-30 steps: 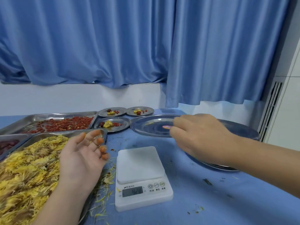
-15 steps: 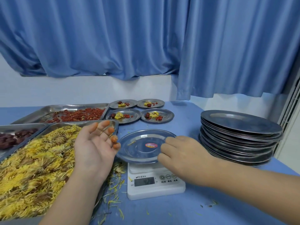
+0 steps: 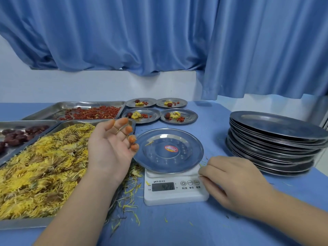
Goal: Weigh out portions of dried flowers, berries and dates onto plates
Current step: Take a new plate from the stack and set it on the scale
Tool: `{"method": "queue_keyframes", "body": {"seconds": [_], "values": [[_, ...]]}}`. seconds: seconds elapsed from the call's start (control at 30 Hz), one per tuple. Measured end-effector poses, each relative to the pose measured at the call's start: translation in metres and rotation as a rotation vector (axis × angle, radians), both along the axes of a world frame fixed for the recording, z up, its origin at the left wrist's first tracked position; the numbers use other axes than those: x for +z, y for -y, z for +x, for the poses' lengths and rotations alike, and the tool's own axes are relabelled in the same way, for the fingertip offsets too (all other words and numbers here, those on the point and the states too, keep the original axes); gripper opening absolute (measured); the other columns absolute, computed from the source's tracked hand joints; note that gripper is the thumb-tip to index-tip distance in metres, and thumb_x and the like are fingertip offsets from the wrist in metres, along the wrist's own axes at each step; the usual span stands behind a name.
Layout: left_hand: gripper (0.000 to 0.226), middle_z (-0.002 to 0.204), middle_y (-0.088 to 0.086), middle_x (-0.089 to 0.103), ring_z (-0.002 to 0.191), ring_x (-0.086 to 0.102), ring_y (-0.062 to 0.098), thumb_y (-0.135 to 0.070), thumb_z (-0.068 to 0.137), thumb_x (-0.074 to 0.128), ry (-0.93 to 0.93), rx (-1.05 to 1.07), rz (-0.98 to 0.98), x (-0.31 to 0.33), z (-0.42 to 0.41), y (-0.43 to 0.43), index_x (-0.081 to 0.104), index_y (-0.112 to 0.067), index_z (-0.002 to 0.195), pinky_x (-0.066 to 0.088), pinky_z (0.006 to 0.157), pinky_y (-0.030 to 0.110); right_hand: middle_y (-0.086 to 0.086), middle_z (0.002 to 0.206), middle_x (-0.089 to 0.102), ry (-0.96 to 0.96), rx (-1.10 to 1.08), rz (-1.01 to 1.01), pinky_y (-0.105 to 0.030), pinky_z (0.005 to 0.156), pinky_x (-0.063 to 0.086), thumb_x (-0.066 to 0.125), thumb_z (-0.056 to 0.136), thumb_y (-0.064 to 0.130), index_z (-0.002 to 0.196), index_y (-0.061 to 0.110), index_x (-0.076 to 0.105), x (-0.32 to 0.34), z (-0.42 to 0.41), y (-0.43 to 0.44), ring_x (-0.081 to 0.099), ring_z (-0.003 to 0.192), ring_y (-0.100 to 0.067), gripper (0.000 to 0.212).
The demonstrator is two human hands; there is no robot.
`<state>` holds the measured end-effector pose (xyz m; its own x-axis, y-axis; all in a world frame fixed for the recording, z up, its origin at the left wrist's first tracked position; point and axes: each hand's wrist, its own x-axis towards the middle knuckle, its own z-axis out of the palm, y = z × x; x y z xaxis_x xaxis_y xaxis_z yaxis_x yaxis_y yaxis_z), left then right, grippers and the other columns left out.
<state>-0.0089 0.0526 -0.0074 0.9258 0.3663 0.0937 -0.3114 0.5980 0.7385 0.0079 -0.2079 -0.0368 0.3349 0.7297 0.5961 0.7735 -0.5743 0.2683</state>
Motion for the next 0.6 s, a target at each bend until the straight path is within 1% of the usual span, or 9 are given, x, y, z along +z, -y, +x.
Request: {"method": "queue_keyframes", "body": {"seconds": [0.07, 0.17, 0.23, 0.3, 0.37, 0.43, 0.5, 0.53, 0.6], "values": [[0.026, 0.071, 0.000, 0.056, 0.059, 0.045, 0.015, -0.032, 0.090, 0.045, -0.003, -0.003, 0.009, -0.001, -0.001, 0.001, 0.064, -0.015, 0.088, 0.034, 0.056, 0.028, 0.003, 0.066, 0.057, -0.126, 0.001, 0.010, -0.027, 0.052, 0.043, 0.049, 0.090, 0.029, 0.080, 0.016, 0.068, -0.011, -0.004, 0.006, 0.054, 0.058, -0.020, 0.025], [0.026, 0.069, -0.002, 0.058, 0.057, 0.048, 0.013, -0.032, 0.090, 0.045, -0.031, 0.041, 0.061, -0.001, -0.001, 0.002, 0.064, -0.015, 0.087, 0.035, 0.056, 0.027, 0.014, 0.069, 0.060, -0.310, -0.020, 0.023, -0.020, 0.056, 0.040, 0.047, 0.090, 0.040, 0.084, 0.024, 0.067, -0.018, -0.004, 0.010, 0.057, 0.062, -0.009, 0.026], [0.025, 0.067, -0.005, 0.059, 0.055, 0.050, 0.010, -0.030, 0.091, 0.045, -0.078, 0.142, 0.155, -0.002, 0.001, 0.003, 0.065, -0.016, 0.086, 0.037, 0.056, 0.026, 0.017, 0.068, 0.058, -0.366, -0.029, 0.030, -0.020, 0.055, 0.042, 0.046, 0.089, 0.045, 0.086, 0.027, 0.065, -0.018, -0.002, 0.011, 0.056, 0.062, -0.007, 0.026], [0.021, 0.070, -0.007, 0.061, 0.057, 0.053, 0.008, -0.030, 0.089, 0.049, -0.113, 0.245, 0.272, -0.003, 0.003, 0.004, 0.066, -0.018, 0.085, 0.039, 0.060, 0.025, 0.019, 0.066, 0.050, -0.406, -0.027, 0.020, -0.021, 0.055, 0.045, 0.045, 0.088, 0.050, 0.092, 0.027, 0.064, -0.019, -0.002, 0.012, 0.054, 0.062, -0.006, 0.029], [0.020, 0.077, -0.010, 0.066, 0.067, 0.057, 0.009, -0.035, 0.077, 0.053, -0.131, 0.310, 0.352, -0.004, 0.005, 0.005, 0.067, -0.023, 0.083, 0.041, 0.065, 0.027, 0.023, 0.065, 0.039, -0.417, -0.020, 0.010, -0.023, 0.055, 0.046, 0.044, 0.088, 0.054, 0.096, 0.028, 0.062, -0.020, -0.002, 0.012, 0.050, 0.061, -0.005, 0.033], [0.023, 0.085, -0.013, 0.070, 0.082, 0.064, 0.010, -0.038, 0.069, 0.054, -0.130, 0.331, 0.380, -0.007, 0.006, 0.005, 0.068, -0.027, 0.083, 0.044, 0.071, 0.029, 0.026, 0.065, 0.033, -0.415, -0.015, -0.003, -0.024, 0.055, 0.044, 0.043, 0.088, 0.057, 0.100, 0.028, 0.061, -0.019, -0.002, 0.011, 0.044, 0.062, -0.002, 0.036], [0.026, 0.099, -0.012, 0.071, 0.097, 0.066, 0.010, -0.040, 0.068, 0.054, -0.119, 0.333, 0.388, -0.008, 0.007, 0.005, 0.068, -0.029, 0.087, 0.044, 0.075, 0.029, 0.024, 0.066, 0.035, -0.418, -0.016, -0.012, -0.025, 0.055, 0.044, 0.042, 0.087, 0.059, 0.100, 0.029, 0.060, -0.019, -0.002, 0.010, 0.040, 0.063, -0.002, 0.038], [0.027, 0.104, -0.011, 0.070, 0.101, 0.066, 0.010, -0.042, 0.068, 0.054, -0.119, 0.334, 0.387, -0.009, 0.008, 0.004, 0.068, -0.030, 0.088, 0.044, 0.077, 0.029, 0.022, 0.066, 0.038, -0.420, -0.014, -0.012, -0.025, 0.055, 0.044, 0.041, 0.087, 0.060, 0.098, 0.029, 0.060, -0.019, -0.002, 0.010, 0.041, 0.062, -0.002, 0.039], [0.029, 0.110, -0.010, 0.068, 0.104, 0.065, 0.010, -0.043, 0.068, 0.055, -0.121, 0.337, 0.383, -0.010, 0.008, 0.004, 0.068, -0.031, 0.090, 0.044, 0.078, 0.029, 0.018, 0.064, 0.042, -0.459, -0.020, 0.009, -0.027, 0.056, 0.045, 0.039, 0.085, 0.065, 0.095, 0.029, 0.060, -0.020, -0.003, 0.010, 0.044, 0.062, -0.003, 0.042]]}}
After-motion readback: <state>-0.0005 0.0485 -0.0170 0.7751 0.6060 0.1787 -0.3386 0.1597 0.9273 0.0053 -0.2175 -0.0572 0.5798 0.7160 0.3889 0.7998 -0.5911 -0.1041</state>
